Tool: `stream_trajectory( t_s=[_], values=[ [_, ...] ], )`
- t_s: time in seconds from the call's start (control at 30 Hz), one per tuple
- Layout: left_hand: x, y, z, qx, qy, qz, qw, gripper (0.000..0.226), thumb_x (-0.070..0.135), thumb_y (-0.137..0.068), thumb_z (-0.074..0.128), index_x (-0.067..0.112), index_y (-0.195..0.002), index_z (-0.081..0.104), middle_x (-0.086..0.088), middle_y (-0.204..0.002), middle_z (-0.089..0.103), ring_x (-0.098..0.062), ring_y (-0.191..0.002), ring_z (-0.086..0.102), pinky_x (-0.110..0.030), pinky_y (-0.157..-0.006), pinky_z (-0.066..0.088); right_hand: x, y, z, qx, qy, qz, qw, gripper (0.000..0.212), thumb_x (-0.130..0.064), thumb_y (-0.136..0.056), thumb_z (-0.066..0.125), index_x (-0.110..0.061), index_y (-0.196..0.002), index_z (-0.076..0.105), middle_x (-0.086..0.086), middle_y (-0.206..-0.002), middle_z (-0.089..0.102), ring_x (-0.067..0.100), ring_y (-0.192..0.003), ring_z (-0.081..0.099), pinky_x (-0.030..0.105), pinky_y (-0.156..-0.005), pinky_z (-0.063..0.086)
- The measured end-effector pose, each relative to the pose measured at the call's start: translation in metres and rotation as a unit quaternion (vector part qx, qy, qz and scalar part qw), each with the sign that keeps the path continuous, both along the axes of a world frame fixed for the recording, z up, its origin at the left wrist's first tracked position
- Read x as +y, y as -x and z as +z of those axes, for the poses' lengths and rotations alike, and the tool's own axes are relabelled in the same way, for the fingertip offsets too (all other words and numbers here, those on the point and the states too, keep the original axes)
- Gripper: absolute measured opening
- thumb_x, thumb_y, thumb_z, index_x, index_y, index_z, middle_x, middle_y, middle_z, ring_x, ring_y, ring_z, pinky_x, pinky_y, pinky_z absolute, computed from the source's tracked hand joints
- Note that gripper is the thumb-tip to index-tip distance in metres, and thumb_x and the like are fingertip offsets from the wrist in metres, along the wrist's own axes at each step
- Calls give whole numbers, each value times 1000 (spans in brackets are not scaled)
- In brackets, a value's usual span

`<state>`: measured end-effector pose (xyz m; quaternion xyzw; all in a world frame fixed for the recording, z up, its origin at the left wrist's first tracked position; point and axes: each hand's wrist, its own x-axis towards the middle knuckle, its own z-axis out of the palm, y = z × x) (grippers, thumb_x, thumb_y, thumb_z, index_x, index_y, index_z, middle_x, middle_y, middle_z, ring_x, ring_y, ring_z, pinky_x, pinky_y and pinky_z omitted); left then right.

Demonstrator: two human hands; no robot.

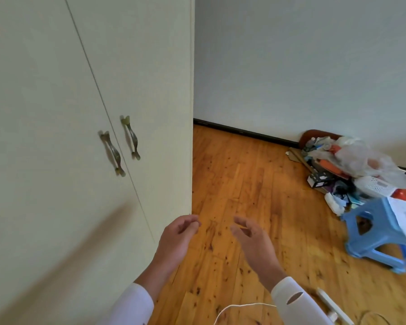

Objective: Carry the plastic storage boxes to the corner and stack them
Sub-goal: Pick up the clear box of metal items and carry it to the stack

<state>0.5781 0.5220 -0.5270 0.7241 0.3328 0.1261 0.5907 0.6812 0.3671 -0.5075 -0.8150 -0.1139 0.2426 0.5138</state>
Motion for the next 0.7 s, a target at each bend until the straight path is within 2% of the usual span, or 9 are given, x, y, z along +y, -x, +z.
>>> stream_trajectory(
  t_s=[0.2,0.33,0.5,0.63,0.7],
  values=[
    [18,-54,-3,-4,1,-21,1000,13,32,-97,54,44,-96,62,20,-104,66,-1,-100,61,-9,-74,45,14,-41,-7,10,4,-6,1000,34,-35,-95,56,-27,-128,56,-12,-117,59,-2,-96,55,9,-62,40],
    [29,-98,-11,7,-4,-22,1000,13,34,-98,53,38,-107,62,17,-108,65,-4,-103,61,-9,-75,45,26,-86,-12,4,6,-6,1000,32,-34,-95,56,-28,-127,55,-11,-117,59,0,-97,55,7,-63,41],
    [37,-188,-17,15,-9,-36,999,13,33,-98,54,41,-105,60,19,-108,63,-2,-102,59,-8,-75,44,30,-176,-22,-7,-7,-19,1000,30,-34,-95,57,-30,-124,57,-13,-116,61,-1,-97,57,8,-65,43],
    [40,-275,-15,15,6,-51,999,13,34,-97,55,44,-102,61,25,-107,62,3,-101,57,-12,-75,43,23,-264,-25,-3,-24,-37,999,28,-37,-93,59,-34,-121,58,-21,-107,62,-5,-91,59,6,-57,45],
    [39,-312,-14,21,13,-57,998,13,34,-97,55,44,-103,62,24,-108,62,1,-103,58,-13,-77,44,19,-300,-25,4,-27,-43,999,27,-38,-92,59,-36,-119,58,-21,-107,62,-4,-94,59,8,-62,46]
  ],
)
